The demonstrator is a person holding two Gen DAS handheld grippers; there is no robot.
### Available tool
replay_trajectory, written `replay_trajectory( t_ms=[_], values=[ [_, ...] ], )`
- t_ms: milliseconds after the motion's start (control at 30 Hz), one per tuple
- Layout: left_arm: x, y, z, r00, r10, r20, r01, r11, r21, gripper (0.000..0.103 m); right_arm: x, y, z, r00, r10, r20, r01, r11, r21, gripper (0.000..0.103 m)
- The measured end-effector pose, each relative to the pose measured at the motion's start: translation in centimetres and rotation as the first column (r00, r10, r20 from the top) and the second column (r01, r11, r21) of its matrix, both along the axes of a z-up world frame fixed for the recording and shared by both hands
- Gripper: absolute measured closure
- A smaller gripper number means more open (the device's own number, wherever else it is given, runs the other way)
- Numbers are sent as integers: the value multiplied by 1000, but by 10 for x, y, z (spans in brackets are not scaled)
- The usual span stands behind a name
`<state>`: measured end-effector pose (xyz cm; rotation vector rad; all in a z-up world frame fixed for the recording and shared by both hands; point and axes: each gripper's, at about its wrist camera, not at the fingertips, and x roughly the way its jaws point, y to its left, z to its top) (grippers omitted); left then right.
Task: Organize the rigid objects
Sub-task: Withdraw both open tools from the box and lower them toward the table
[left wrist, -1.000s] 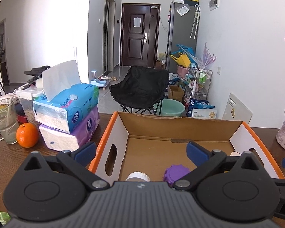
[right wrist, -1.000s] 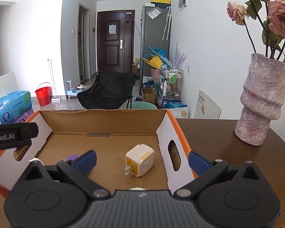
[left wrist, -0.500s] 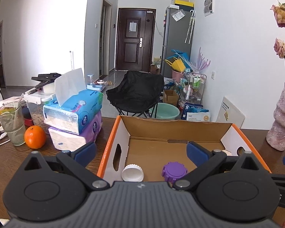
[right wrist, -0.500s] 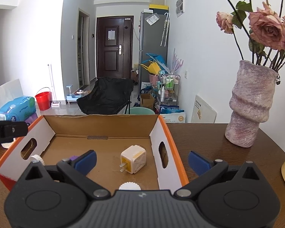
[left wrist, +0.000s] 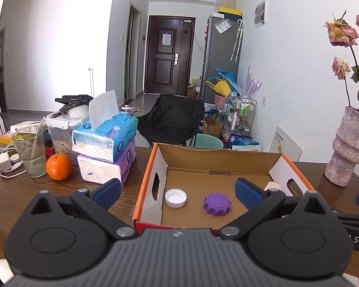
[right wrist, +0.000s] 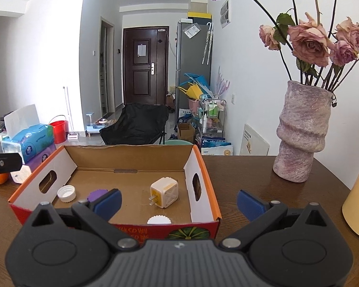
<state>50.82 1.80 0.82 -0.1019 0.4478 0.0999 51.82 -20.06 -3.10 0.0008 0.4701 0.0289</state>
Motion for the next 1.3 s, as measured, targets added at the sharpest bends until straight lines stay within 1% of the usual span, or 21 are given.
replay_trajectory(
  t_ms=[267, 533, 700, 833, 900, 1100, 1300],
  values=[
    [-31, 4, 2, 1000, 5, -4, -5, 1000, 9, 0, -36, -9, 2, 1000, 7, 23, -7, 1000, 5, 0],
    [-61, 2, -4, 999, 11, -35, -10, 1000, 14, 0, -74, -18, -3, 999, 30, 24, -30, 1000, 1, 0],
    [-83, -2, -4, 999, 2, -37, -2, 1000, 7, 0, -103, -27, -4, 999, 19, 45, -19, 1000, 8, 0],
    [-99, -5, -8, 999, 1, -50, -1, 1000, -7, 0, -121, -35, -7, 999, 7, 43, -8, 1000, 5, 0],
    [-108, -5, -11, 998, -3, -57, 2, 1000, -19, 0, -129, -38, -11, 999, -2, 39, 2, 1000, 0, 0],
    [-138, -9, -23, 997, -13, -79, 11, 1000, -21, 0, -154, -50, -29, 1000, -18, 4, 18, 1000, -2, 0],
    [-159, -15, -46, 989, -37, -142, 34, 999, -20, 0, -181, -61, -46, 1000, -28, -7, 28, 1000, 8, 0]
  ],
)
